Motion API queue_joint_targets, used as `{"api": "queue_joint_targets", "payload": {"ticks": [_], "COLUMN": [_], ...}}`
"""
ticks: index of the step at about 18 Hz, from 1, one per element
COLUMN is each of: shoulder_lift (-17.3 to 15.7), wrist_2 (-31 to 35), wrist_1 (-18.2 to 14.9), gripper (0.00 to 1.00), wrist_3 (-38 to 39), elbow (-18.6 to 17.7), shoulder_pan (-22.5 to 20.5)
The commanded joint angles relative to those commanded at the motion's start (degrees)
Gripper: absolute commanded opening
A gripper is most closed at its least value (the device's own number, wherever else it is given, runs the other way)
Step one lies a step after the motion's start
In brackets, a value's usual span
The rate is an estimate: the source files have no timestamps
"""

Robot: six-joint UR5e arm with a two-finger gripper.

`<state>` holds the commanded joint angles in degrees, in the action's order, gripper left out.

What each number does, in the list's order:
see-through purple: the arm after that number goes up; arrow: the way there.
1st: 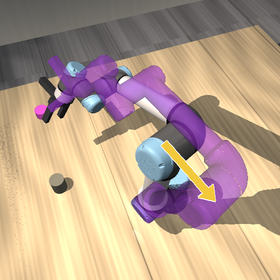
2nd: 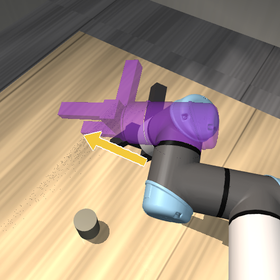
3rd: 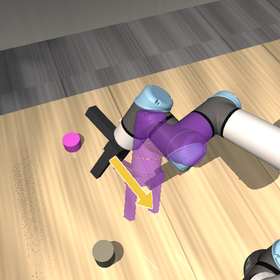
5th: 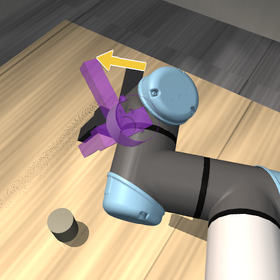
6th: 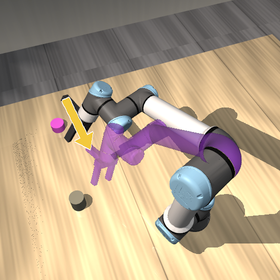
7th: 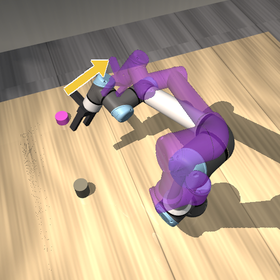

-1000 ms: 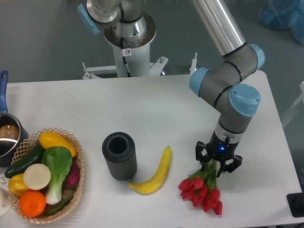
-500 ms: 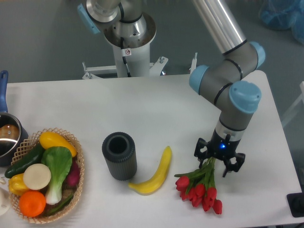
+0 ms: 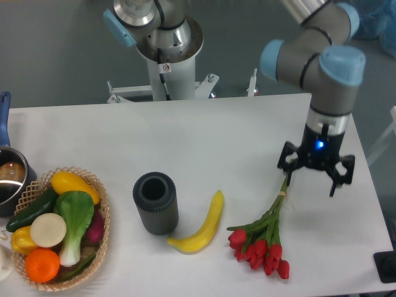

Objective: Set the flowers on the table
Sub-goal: 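Raise the open gripper up away from the tulips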

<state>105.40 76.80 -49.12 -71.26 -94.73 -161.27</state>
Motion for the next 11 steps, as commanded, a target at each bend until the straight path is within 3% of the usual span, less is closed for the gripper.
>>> {"api": "queue_joint_targets", "payload": {"ticks": [4,11], "shoulder_lift": [-5.28,-7.14], "wrist_2": [7.91,8.72], "wrist_1": [-5.27,-5.02], "gripper": [1.0,1.0], "wrist_3": [-8.62,-8.8], "elbow": [-1.5,-2.12], "shoulder_pan": [-1.06,-3.52]}}
